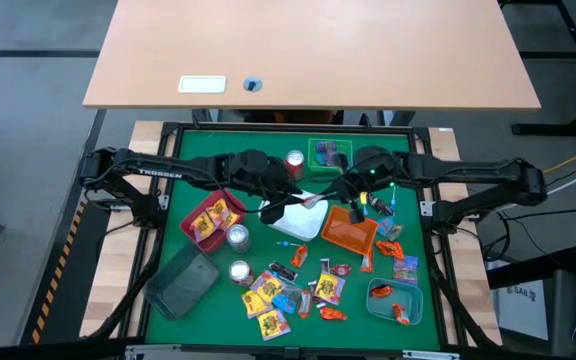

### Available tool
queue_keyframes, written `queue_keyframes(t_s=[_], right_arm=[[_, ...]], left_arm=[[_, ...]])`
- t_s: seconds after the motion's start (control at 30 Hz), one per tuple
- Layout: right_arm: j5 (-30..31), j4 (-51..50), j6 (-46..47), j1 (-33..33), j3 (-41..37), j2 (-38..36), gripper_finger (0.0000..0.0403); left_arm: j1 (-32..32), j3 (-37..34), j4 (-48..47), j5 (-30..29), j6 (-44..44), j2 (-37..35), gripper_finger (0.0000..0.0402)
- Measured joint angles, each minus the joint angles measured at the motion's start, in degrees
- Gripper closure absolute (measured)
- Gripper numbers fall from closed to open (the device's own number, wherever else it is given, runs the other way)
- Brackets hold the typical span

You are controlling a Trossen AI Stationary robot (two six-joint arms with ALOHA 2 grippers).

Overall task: Sort candy
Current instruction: Put the orange chocolate into the blue bin

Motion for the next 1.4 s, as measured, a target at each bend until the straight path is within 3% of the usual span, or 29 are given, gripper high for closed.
queue_keyframes(t_s=[0.27,0.53,0.83,1.13,1.4], right_arm=[[-0.24,-8.45,7.40,2.64,0.11,-4.45,0.0393],[1.63,-17.70,14.85,13.09,0.11,-4.72,0.0396],[5.17,-29.63,39.99,28.04,0.11,-4.66,0.0395],[5.15,-30.01,63.24,43.09,0.09,-3.59,0.0386],[4.93,-29.97,75.54,50.33,0.04,-0.80,0.0384]], left_arm=[[-0.07,-0.04,-1.15,0.00,0.00,0.00,0.0280],[-0.02,-0.04,-1.04,-0.01,0.00,0.00,0.0280],[-0.02,-0.07,-1.12,-2.85,0.00,0.00,0.0280],[0.11,-0.11,-2.00,-2.88,0.00,0.00,0.0280],[0.20,-0.11,-2.32,-2.97,0.00,0.00,0.0280]])
